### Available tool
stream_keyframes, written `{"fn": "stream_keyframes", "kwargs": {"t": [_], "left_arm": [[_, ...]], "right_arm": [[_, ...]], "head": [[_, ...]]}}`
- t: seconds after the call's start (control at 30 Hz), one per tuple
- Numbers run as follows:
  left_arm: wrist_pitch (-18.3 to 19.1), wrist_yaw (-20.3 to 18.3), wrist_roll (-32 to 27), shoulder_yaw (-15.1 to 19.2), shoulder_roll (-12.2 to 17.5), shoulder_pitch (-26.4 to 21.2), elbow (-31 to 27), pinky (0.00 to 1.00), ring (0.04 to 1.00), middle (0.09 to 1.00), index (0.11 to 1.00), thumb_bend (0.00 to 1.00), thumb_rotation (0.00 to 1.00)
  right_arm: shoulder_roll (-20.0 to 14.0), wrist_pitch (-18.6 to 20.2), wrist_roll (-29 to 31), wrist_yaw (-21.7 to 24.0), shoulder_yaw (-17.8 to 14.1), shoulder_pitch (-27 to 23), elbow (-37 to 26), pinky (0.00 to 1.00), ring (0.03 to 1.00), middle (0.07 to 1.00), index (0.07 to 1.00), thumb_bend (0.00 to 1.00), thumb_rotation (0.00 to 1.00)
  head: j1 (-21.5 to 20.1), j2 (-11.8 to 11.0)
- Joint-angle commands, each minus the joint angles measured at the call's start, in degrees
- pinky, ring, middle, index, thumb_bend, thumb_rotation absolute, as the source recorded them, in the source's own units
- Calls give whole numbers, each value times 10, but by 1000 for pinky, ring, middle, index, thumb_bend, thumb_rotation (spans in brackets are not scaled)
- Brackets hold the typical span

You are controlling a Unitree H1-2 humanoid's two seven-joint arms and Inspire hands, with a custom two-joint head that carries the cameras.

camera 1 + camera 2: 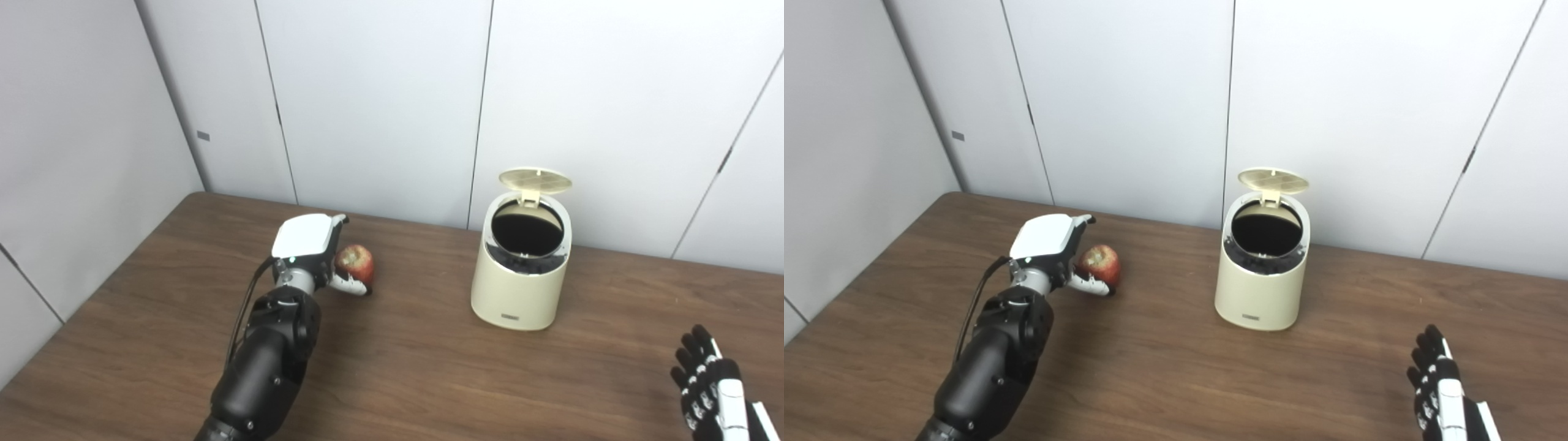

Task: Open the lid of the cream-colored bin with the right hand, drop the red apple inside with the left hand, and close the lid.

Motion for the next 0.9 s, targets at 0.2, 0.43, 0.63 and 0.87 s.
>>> {"fn": "stream_keyframes", "kwargs": {"t": [0.2,0.43,0.63,0.87], "left_arm": [[4,29,-75,45,-13,-63,58,653,821,878,884,936,304],[4,29,-124,62,-11,-75,78,662,814,859,845,894,205],[4,9,-125,75,-18,-83,80,628,771,845,799,876,149],[4,1,-121,72,-16,-83,70,583,716,792,707,848,30]], "right_arm": [[4,-38,2,1,-3,-8,3,1000,1000,997,1000,497,1000],[8,-43,5,2,-5,-9,7,1000,1000,989,1000,493,1000],[9,-50,3,2,-5,-10,12,1000,1000,982,1000,502,1000],[8,-49,9,2,-8,-11,14,1000,1000,969,997,525,1000]], "head": [[-7,2],[-11,4],[-12,8],[-13,14]]}}
